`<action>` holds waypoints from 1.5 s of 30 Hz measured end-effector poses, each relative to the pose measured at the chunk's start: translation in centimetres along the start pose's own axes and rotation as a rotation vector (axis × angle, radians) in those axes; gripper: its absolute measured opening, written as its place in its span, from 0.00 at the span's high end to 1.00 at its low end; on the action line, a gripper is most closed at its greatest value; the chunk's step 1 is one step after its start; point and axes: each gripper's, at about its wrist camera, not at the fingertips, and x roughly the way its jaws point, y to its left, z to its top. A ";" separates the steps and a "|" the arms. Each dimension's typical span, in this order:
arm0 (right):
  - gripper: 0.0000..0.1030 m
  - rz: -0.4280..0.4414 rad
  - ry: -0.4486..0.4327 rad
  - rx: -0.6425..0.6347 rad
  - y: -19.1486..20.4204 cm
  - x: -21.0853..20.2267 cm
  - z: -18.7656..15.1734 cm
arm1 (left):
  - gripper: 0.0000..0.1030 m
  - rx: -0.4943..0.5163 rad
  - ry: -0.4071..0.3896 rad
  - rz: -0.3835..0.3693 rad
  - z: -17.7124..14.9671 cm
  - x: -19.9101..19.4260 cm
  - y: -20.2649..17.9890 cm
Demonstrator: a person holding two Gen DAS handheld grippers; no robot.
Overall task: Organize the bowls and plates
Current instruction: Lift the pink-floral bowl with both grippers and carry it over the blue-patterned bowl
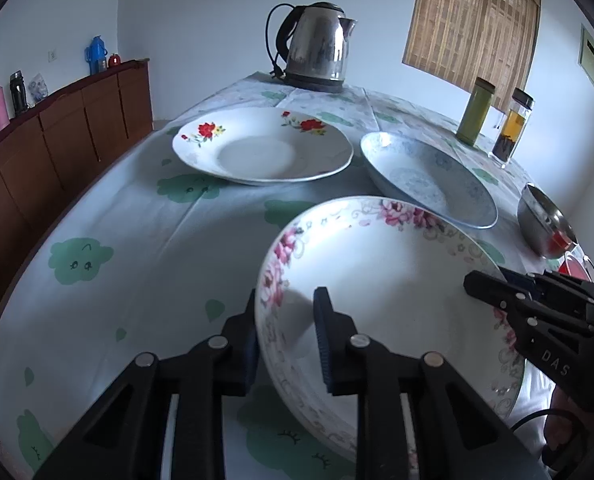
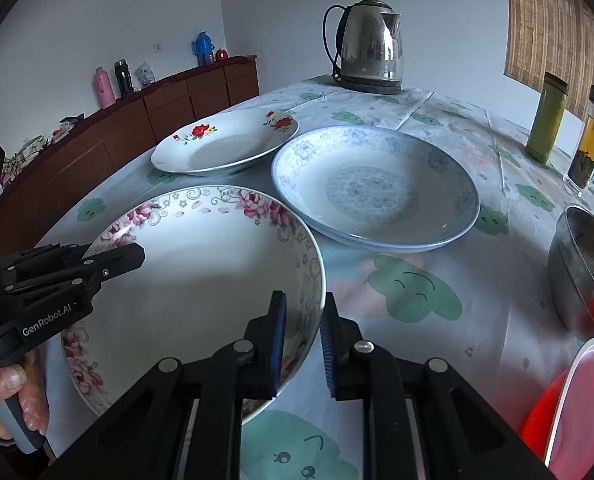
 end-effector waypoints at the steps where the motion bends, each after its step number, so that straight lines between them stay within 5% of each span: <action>1: 0.83 0.000 -0.006 0.000 0.0 -0.1 0.0 | 0.79 -0.001 -0.010 -0.004 0.0 -0.2 0.0; 25: 0.83 0.016 -0.096 -0.033 0.7 -1.4 0.3 | 0.79 -0.006 -0.117 0.015 1.0 -2.1 0.8; 45: 0.83 0.023 -0.175 -0.095 1.2 -2.2 4.9 | 0.79 -0.011 -0.220 0.078 4.9 -3.5 1.2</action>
